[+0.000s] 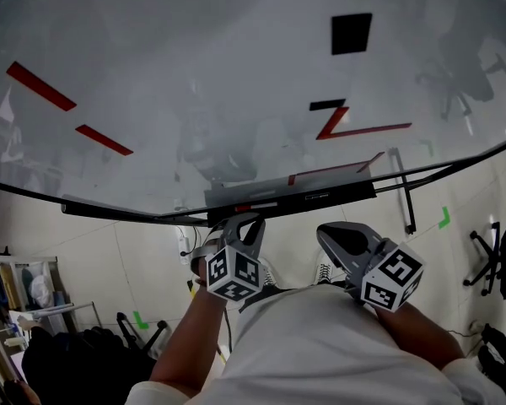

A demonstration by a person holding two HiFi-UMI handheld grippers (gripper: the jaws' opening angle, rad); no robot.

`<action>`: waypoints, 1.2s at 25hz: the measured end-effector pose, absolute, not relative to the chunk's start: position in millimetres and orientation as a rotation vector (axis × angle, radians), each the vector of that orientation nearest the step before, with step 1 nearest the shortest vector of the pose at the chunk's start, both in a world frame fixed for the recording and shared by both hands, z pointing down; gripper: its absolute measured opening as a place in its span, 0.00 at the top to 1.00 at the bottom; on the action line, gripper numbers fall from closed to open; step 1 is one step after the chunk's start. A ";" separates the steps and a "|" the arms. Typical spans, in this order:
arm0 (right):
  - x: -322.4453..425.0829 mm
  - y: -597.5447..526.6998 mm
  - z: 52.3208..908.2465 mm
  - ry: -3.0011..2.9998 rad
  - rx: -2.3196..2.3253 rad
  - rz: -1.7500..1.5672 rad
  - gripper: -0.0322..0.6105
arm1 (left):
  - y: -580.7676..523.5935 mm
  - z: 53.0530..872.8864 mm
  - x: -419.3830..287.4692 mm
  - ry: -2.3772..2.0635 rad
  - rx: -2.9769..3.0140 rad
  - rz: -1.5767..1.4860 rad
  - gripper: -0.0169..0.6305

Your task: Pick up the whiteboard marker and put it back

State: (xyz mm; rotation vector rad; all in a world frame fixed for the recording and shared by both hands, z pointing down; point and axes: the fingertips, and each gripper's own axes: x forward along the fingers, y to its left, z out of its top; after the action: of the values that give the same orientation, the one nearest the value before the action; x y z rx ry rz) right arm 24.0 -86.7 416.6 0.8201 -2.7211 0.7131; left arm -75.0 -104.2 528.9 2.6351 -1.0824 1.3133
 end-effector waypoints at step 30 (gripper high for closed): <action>38.6 -87.7 415.3 -2.697 0.918 0.704 0.95 | -130.5 580.7 -82.8 -0.926 2.597 1.813 0.85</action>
State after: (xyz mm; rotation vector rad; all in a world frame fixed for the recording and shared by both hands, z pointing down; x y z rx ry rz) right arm 38.6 -87.7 415.3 0.9178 -2.6974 0.7045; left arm -82.8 -130.5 580.7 2.5968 -0.9263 1.8132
